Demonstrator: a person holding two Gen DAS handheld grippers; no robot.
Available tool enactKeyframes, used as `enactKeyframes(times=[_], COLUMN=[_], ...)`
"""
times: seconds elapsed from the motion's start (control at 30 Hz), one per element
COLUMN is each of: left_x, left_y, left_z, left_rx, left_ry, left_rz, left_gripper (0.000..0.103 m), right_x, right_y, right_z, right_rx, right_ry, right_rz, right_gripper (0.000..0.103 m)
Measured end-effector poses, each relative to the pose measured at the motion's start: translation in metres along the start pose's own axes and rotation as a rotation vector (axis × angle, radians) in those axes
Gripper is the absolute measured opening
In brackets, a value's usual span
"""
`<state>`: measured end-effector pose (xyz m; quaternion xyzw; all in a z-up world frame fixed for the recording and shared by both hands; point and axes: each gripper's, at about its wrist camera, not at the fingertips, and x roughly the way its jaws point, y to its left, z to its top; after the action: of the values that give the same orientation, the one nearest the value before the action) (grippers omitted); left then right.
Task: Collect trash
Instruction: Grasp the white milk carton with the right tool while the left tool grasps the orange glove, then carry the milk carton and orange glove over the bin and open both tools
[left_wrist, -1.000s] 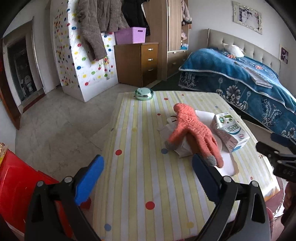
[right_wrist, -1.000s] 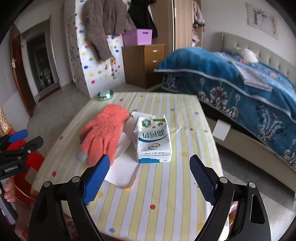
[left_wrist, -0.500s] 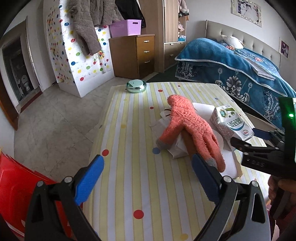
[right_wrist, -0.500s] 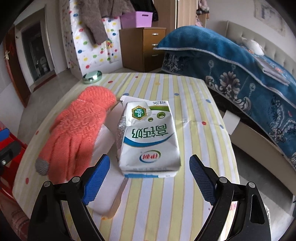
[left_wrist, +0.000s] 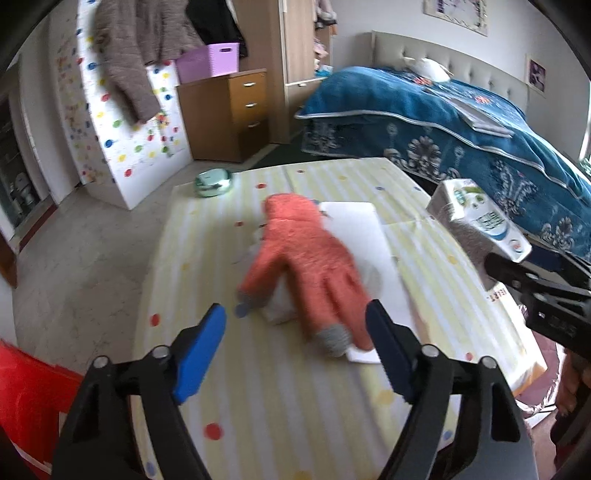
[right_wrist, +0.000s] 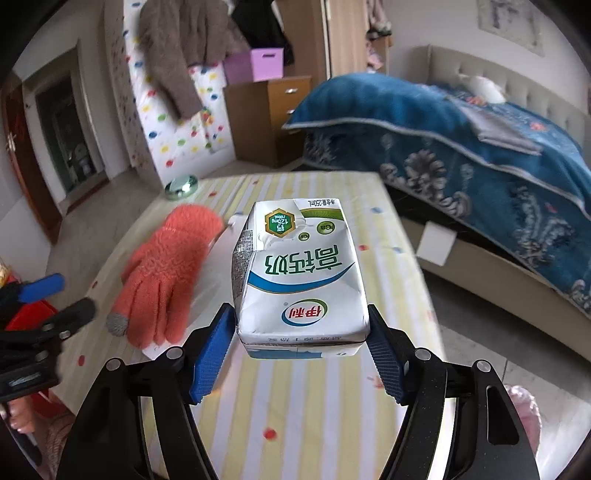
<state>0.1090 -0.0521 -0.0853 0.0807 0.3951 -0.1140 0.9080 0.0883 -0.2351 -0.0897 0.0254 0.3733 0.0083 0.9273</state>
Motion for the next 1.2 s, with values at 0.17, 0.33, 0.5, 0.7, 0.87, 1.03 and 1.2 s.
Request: enactKeyframes(times=[0.17,0.33,0.5,0.7,0.87,1.03,1.2], left_x=[0.022,0.054,0.068,0.040,-0.011,-0.057,-0.085], left_y=[-0.022,-0.032,-0.030,-0.019,0.000,0.012,0.010], left_z=[0.012,0.019,0.019,0.028,0.045,0.052,0.046], left_rx=[0.043,0.065,0.056,0.034,-0.009,-0.022,-0.016], left_ry=[0.026,0.091,0.111,0.007,-0.134,-0.226,-0.256], left_rz=[0.032,0.094,0.099,0.042,-0.015,-0.070,-0.149], left_gripper=[0.072,0.067,0.045,0.014,0.013,0.013,0.013], right_x=[-0.018,-0.021,-0.020,-0.028,-0.043,-0.062,-0.076], right_y=[-0.020,-0.036,-0.045,-0.043,-0.042,-0.040,-0.038], right_z=[-0.003,-0.004,-0.010,-0.016,-0.014,-0.012,-0.012], right_rx=[0.041,0.063,0.086,0.091,0.093,0.093,0.097], right_ry=[-0.023,-0.022,-0.008,-0.024,-0.066,-0.102,-0.116], right_rz=[-0.023,-0.026,-0.019,-0.023,-0.022,-0.012,0.001], right_gripper=[0.070,0.070,0.070,0.070,0.070,0.070,0.070])
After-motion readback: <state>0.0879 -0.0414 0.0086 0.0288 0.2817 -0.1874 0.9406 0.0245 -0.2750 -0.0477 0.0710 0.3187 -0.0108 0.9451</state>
